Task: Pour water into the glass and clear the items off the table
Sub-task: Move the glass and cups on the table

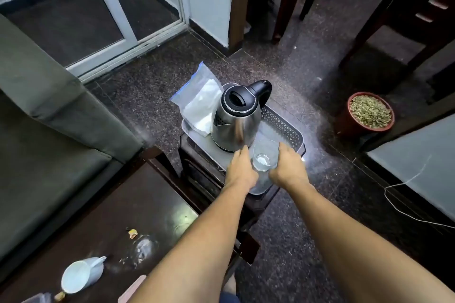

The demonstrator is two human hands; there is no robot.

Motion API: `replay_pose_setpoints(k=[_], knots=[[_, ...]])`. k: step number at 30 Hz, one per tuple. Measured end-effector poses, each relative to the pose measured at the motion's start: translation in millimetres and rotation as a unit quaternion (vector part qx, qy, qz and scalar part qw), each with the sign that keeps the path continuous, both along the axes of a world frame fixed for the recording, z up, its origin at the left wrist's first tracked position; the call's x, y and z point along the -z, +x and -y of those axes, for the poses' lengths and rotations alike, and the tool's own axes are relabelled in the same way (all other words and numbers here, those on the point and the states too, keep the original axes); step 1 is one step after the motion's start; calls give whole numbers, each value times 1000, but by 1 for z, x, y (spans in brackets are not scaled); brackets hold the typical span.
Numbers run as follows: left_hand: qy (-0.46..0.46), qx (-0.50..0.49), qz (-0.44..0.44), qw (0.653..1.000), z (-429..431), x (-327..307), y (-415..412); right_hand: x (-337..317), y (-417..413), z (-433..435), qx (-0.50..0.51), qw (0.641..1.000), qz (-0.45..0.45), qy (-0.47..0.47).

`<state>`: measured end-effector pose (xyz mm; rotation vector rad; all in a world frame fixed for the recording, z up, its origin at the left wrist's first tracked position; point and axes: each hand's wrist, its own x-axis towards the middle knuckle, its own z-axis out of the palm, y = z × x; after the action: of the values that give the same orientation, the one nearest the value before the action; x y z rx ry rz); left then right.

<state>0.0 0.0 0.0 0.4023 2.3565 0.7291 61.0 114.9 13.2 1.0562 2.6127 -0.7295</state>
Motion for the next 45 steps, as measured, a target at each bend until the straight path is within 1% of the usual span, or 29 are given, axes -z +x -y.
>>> replay_pose_setpoints(k=[3, 4, 9, 14, 17, 22, 26, 31, 34, 38, 42, 45], knots=[[9, -3, 7, 1000, -4, 6, -2, 10, -1, -3, -23, 997, 36, 62], [14, -5, 11, 1000, -5, 8, -2, 13, -1, -3, -19, 997, 42, 69], [35, -23, 29, 999, -10, 17, -7, 30, -4, -8, 12, 998, 13, 62], [59, -52, 49, 996, -14, 21, -8, 47, 1, -11, 40, 997, -61, 15], [71, -50, 48, 995, -10, 18, -7, 47, 9, -10, 53, 992, -112, -13], [110, -64, 2, 992, 7, -6, -2, 25, 15, 8, 40, 984, -171, -9], [141, -85, -34, 986, 33, -37, 4, -6, 19, 35, 40, 967, -248, -32], [151, -116, -95, 977, 95, -78, 14, -49, 22, 103, 22, 947, -317, -46], [153, -139, -107, 973, 154, -98, 21, -68, 25, 155, -11, 940, -335, -56], [152, -187, -132, 962, 241, -114, 38, -87, 32, 236, -52, 928, -356, -94], [127, -248, -155, 948, 332, -116, 60, -87, 43, 324, -97, 923, -348, -134], [119, -304, -169, 930, 397, -112, 83, -79, 51, 385, -141, 919, -329, -166]])
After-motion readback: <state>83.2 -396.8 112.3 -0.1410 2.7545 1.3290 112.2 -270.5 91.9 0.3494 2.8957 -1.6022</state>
